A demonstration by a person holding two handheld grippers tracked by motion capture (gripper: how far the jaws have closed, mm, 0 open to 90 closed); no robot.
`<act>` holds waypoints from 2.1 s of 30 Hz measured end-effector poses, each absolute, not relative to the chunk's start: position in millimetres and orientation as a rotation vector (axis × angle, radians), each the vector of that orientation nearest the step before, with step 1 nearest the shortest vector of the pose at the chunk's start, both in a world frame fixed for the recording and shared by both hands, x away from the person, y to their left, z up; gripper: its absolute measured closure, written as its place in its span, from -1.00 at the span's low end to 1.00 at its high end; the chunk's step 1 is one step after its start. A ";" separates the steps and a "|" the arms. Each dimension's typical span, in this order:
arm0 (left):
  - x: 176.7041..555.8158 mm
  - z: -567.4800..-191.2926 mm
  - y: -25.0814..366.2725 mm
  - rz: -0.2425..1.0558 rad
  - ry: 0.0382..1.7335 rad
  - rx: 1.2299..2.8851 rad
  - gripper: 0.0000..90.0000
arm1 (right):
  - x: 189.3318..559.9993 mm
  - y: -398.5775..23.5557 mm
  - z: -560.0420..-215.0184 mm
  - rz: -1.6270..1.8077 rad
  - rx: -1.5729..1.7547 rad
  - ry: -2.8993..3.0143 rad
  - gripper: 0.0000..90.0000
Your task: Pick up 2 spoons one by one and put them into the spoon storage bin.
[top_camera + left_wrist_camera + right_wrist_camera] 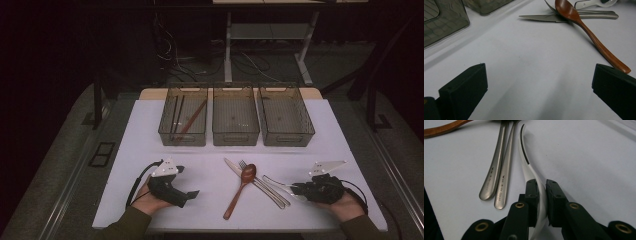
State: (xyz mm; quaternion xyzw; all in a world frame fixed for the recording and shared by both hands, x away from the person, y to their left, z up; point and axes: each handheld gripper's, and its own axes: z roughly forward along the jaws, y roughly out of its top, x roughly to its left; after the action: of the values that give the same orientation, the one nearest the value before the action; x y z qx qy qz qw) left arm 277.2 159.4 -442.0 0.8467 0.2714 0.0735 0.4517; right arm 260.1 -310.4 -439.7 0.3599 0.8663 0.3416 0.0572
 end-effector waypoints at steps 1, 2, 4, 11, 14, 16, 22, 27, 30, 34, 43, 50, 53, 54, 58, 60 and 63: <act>277.2 -442.1 159.4 0.182 0.670 2.091 -1.00 | 260.1 -310.4 -439.6 1.036 1.091 2.627 0.77; 277.2 -442.0 159.4 0.181 0.671 2.090 -1.00 | 260.0 -310.5 -439.5 1.036 1.090 2.628 0.77; 277.2 -442.0 159.4 0.180 0.670 2.090 -1.00 | 259.9 -310.6 -439.4 1.036 1.082 2.628 0.77; 277.5 -442.4 159.5 0.181 0.666 2.089 -1.00 | 260.0 -314.4 -434.8 1.053 1.082 2.578 0.77; 277.9 -442.8 159.8 0.181 0.668 2.083 -1.00 | 261.4 -316.4 -432.0 1.058 1.079 2.556 0.77; 278.1 -443.0 160.0 0.180 0.663 2.084 -1.00 | 262.7 -316.6 -430.4 1.057 1.081 2.545 0.77; 278.2 -442.7 160.5 0.180 0.667 2.078 -1.00 | 268.4 -317.5 -424.5 1.073 1.078 2.510 0.77; 278.4 -442.7 160.6 0.181 0.664 2.076 -1.00 | 274.9 -318.3 -418.8 1.099 1.086 2.485 0.77; 277.8 -442.9 160.0 0.177 0.667 2.074 -1.00 | 277.8 -316.5 -416.1 1.115 1.091 2.472 0.77; 277.7 -442.9 159.9 0.174 0.666 2.073 -1.00 | 280.9 -313.0 -411.0 1.132 1.075 2.465 0.77; 277.8 -442.2 160.8 0.175 0.664 2.069 -1.00 | 294.1 -300.7 -399.5 1.158 1.040 2.446 0.77; 277.4 -441.9 160.8 0.174 0.663 2.069 -1.00 | 301.9 -292.1 -390.7 1.176 1.019 2.431 0.77; 277.3 -441.8 160.8 0.173 0.663 2.067 -1.00 | 305.9 -289.1 -387.4 1.182 1.013 2.421 0.77; 277.3 -441.8 160.8 0.173 0.662 2.067 -1.00 | 307.4 -288.0 -386.2 1.186 1.014 2.418 0.77; 277.4 -441.8 160.7 0.172 0.664 2.066 -1.00 | 314.4 -283.5 -382.2 1.192 1.006 2.410 0.77; 277.2 -442.0 160.4 0.171 0.662 2.066 -1.00 | 318.1 -281.5 -380.2 1.192 1.005 2.402 0.77; 277.0 -441.9 160.3 0.171 0.660 2.066 -1.00 | 323.3 -278.2 -377.4 1.198 1.003 2.395 0.77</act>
State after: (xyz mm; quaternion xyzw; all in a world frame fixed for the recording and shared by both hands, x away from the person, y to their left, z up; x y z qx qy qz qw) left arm 277.0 160.3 -441.9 0.8410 0.2685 0.0697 0.4645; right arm 323.3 -278.2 -377.4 0.3473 0.8292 0.4148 0.1403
